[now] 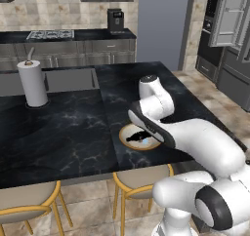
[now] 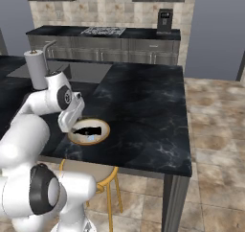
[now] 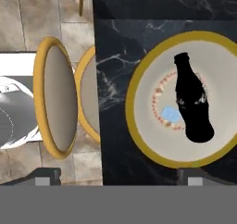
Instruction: Open the fridge, grab two sodas, and place both sodas inside the bowl with ice on the dining counter.
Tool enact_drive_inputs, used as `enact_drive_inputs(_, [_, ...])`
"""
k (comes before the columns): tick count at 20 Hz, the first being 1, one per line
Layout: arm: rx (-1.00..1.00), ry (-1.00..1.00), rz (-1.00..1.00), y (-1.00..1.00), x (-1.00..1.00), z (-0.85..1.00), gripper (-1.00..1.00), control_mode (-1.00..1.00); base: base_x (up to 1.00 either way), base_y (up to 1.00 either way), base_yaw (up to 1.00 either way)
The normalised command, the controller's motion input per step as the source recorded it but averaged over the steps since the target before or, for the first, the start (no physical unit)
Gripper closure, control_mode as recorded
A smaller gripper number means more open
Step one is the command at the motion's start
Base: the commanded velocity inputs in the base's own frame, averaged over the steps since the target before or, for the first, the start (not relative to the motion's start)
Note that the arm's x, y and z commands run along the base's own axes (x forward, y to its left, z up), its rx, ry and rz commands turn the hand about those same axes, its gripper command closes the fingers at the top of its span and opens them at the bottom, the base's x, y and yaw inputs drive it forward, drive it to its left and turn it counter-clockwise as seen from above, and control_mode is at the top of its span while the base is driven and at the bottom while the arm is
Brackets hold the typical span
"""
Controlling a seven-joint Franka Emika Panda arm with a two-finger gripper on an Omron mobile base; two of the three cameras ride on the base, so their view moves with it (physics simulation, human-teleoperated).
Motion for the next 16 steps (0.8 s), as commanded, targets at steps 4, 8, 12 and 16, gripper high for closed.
enact_drive_inputs(4, [0.17,-0.14,-0.38,-0.14,-0.69,0.35,-1.00,-1.00,0.00,0.00,0.00])
enact_drive_inputs(8, [0.15,-0.15,-0.39,-0.15,-0.68,0.31,-1.00,-1.00,0.00,0.00,0.00])
enact_drive_inputs(12, [0.14,-0.15,-0.40,-0.12,-0.65,0.28,-1.00,-1.00,0.00,0.00,0.00])
enact_drive_inputs(16, [0.14,-0.13,-0.39,-0.18,-0.69,0.30,-1.00,-1.00,0.00,0.00,0.00])
